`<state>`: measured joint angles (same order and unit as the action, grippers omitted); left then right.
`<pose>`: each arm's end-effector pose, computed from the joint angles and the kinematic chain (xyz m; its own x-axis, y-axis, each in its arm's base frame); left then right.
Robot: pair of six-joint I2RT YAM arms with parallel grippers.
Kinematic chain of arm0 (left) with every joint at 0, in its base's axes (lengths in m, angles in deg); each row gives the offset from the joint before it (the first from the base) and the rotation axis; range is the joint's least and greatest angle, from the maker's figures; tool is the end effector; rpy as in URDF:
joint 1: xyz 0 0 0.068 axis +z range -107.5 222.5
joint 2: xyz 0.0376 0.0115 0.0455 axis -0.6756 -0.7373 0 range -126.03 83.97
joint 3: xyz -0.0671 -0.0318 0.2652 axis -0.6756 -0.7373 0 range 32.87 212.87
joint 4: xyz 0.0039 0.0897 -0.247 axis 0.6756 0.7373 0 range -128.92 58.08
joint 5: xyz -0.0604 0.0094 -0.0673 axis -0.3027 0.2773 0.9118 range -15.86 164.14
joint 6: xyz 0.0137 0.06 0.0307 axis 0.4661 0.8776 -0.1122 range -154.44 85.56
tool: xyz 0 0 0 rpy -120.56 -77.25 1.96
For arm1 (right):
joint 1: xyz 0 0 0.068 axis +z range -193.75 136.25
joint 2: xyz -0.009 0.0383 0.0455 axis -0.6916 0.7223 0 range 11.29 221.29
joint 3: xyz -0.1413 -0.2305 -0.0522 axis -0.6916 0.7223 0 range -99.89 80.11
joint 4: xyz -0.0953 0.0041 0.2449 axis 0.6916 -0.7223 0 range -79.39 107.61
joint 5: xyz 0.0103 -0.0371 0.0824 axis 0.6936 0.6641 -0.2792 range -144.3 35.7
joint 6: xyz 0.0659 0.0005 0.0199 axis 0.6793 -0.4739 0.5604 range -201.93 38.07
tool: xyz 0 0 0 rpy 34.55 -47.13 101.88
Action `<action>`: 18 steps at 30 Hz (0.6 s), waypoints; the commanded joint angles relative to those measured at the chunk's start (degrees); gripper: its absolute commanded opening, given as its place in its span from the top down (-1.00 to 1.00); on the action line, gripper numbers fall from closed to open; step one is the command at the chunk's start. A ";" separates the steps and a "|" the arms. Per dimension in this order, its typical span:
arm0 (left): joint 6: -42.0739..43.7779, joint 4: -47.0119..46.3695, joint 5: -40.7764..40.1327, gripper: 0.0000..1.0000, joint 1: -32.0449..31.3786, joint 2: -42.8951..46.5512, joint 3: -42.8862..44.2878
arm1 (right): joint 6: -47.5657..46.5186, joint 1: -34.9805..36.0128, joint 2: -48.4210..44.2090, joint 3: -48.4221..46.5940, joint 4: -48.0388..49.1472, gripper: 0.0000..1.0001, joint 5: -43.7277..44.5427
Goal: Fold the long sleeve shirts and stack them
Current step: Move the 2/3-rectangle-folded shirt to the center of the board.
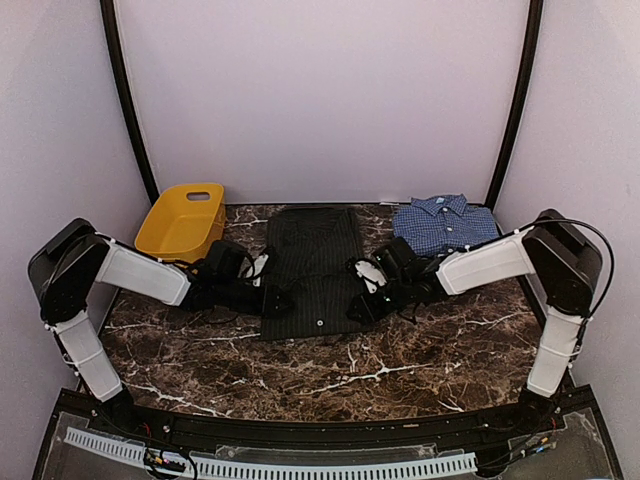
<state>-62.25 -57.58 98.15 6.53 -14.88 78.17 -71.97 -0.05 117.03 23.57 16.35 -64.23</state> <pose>0.2765 -0.2286 0.1430 -0.7858 0.0437 -0.6169 0.4975 0.6373 -0.5885 0.2686 0.2701 0.1234 -0.6805 -0.4147 -0.6041 -0.6521 0.7187 0.2412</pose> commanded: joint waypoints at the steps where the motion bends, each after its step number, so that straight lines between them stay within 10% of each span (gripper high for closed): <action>1: -0.85 -0.87 -4.40 0.30 -0.90 -2.15 0.99 | -0.90 -0.46 -2.62 2.40 -0.65 0.03 2.42; 18: -0.81 6.48 -10.87 0.30 -6.73 1.83 -5.63 | 7.02 3.89 -7.38 14.27 0.53 0.08 0.49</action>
<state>-62.54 -56.42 88.99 1.55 -16.56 76.73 -68.93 0.98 111.12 33.12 21.12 -63.73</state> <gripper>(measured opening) 0.348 0.459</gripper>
